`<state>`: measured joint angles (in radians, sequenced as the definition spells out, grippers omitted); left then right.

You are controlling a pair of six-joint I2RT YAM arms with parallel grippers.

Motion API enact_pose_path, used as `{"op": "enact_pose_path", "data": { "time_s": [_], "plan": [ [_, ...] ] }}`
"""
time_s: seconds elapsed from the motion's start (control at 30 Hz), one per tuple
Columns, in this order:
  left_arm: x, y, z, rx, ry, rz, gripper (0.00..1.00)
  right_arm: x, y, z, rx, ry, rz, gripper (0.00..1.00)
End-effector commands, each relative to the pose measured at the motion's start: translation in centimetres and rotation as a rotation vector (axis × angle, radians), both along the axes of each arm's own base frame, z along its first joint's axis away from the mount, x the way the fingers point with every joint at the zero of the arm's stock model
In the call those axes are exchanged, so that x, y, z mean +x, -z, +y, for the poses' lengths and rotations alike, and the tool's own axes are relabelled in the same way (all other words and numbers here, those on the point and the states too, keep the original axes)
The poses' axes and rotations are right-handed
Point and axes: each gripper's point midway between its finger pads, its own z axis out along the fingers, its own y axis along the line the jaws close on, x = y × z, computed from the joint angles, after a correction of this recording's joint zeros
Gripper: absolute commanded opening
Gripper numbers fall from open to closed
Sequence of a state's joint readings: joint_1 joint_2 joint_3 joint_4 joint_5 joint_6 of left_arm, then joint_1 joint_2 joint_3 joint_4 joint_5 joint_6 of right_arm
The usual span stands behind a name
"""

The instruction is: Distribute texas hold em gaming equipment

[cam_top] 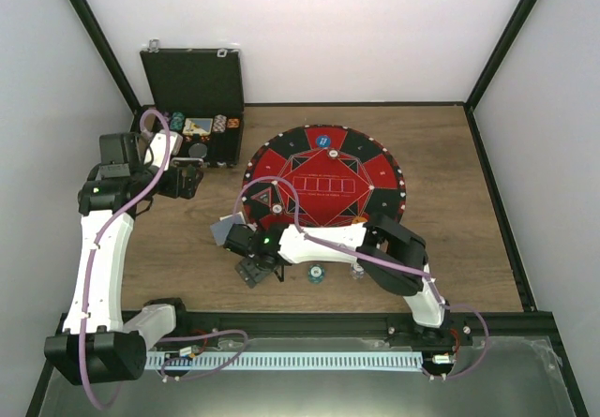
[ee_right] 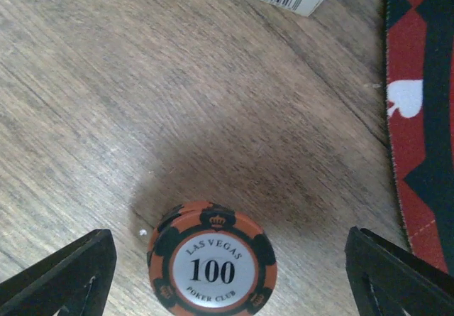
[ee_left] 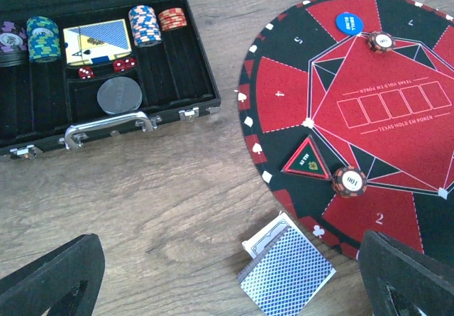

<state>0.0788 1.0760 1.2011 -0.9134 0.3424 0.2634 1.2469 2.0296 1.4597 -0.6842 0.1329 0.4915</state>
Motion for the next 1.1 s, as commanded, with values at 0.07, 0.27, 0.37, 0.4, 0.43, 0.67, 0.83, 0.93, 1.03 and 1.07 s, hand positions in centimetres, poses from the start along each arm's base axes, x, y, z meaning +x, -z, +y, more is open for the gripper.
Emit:
{"op": "enact_pose_path", "data": {
  "time_s": [0.07, 0.27, 0.37, 0.4, 0.43, 0.67, 0.83, 0.93, 1.03, 1.07],
  "plan": [
    [-0.16, -1.52, 0.02, 0.003, 0.006, -0.038, 1.00, 0.33, -0.03, 1.03, 0.021, 0.006, 0.001, 0.86],
    [-0.08, -1.40, 0.02, 0.001, 0.005, -0.034, 1.00, 0.15, 0.11, 1.19, 0.029, 0.001, 0.013, 0.74],
    [-0.09, -1.37, 0.01, 0.002, 0.006, -0.034, 1.00, 0.04, 0.13, 1.18, 0.030, -0.002, 0.016, 0.70],
    [-0.10, -1.37, -0.01, 0.003, 0.008, -0.034, 1.00, -0.01, 0.09, 1.21, 0.033, -0.004, 0.017, 0.68],
    [-0.09, -1.40, 0.03, 0.004, 0.006, -0.036, 1.00, -0.01, 0.07, 1.23, 0.035, -0.004, 0.019, 0.67],
    [-0.14, -1.47, 0.09, 0.008, 0.005, -0.040, 1.00, -0.11, -0.01, 1.37, 0.042, -0.005, 0.025, 0.57],
    [-0.13, -1.46, 0.15, 0.010, 0.003, -0.040, 1.00, -0.11, -0.21, 1.42, 0.047, -0.005, 0.024, 0.48],
    [-0.14, -1.52, 0.16, 0.013, 0.003, -0.043, 1.00, -0.15, -0.11, 1.41, 0.045, -0.005, 0.027, 0.43],
    [-0.17, -1.60, 0.16, 0.013, 0.003, -0.045, 1.00, -0.15, -0.34, 1.50, 0.050, -0.004, 0.026, 0.35],
    [-0.16, -1.64, 0.20, 0.014, 0.001, -0.046, 1.00, -0.08, -0.54, 1.52, 0.053, -0.002, 0.024, 0.33]
  ]
}}
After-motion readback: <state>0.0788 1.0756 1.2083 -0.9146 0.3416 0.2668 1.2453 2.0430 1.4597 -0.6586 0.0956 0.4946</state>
